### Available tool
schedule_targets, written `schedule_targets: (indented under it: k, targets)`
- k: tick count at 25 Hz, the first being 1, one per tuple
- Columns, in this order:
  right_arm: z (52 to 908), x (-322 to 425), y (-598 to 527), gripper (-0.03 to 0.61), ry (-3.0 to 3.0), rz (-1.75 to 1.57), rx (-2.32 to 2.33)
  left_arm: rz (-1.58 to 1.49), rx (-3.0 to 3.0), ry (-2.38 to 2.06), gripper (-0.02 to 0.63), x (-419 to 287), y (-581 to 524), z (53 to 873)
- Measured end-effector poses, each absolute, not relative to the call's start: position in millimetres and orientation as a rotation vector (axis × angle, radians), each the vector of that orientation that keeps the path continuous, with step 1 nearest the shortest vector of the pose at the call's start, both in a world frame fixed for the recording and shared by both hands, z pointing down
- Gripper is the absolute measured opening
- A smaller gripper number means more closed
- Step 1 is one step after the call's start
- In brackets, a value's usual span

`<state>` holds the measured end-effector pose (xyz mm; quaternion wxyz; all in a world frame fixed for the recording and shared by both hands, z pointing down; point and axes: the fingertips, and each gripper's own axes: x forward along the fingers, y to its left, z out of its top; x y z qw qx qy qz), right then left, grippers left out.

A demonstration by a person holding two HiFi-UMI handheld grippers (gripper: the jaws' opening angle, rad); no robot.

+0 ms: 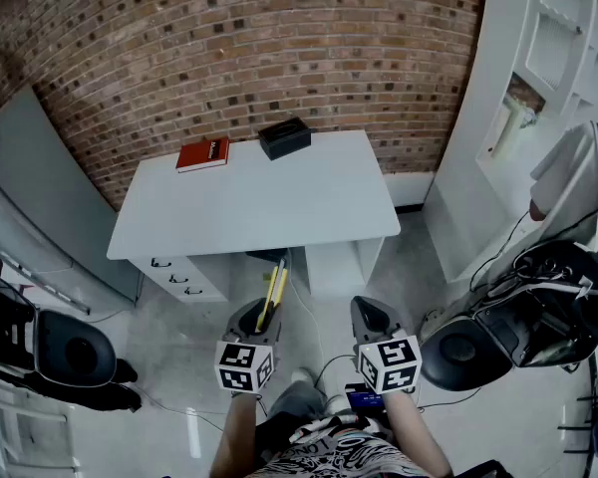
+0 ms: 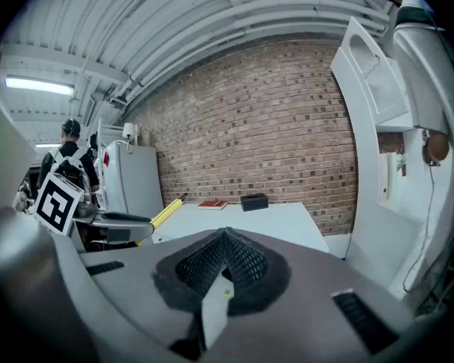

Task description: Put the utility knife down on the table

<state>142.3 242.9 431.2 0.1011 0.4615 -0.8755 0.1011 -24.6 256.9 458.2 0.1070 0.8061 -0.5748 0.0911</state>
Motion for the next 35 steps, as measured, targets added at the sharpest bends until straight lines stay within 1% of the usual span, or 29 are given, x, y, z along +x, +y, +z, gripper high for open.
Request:
schedule_targets:
  k: [9,18,25,35]
  targets:
    - [433.7,140.2,250.1,0.0,-2.601,0.314,1.36,0.255,2.359,-1.715,0.124,-35.0,264.7,457.7]
    - [446.4,135.9,207.0,0.0,-2.593,0.365,1.37,0.241,2.313,-1.736,0.124,-56.4,227.3,469.8]
    - [459.4,116.8,117.2,0.001,-2.556,0.401,1.363,0.237,2.281,-1.723,0.124,-79.7,138.9,479.7]
    - [454.2,48.4,-48.8,0.0,-2.502,0.452,1.361,0.302,2.305,-1.624,0.124,-130.5,-27.5,477.0]
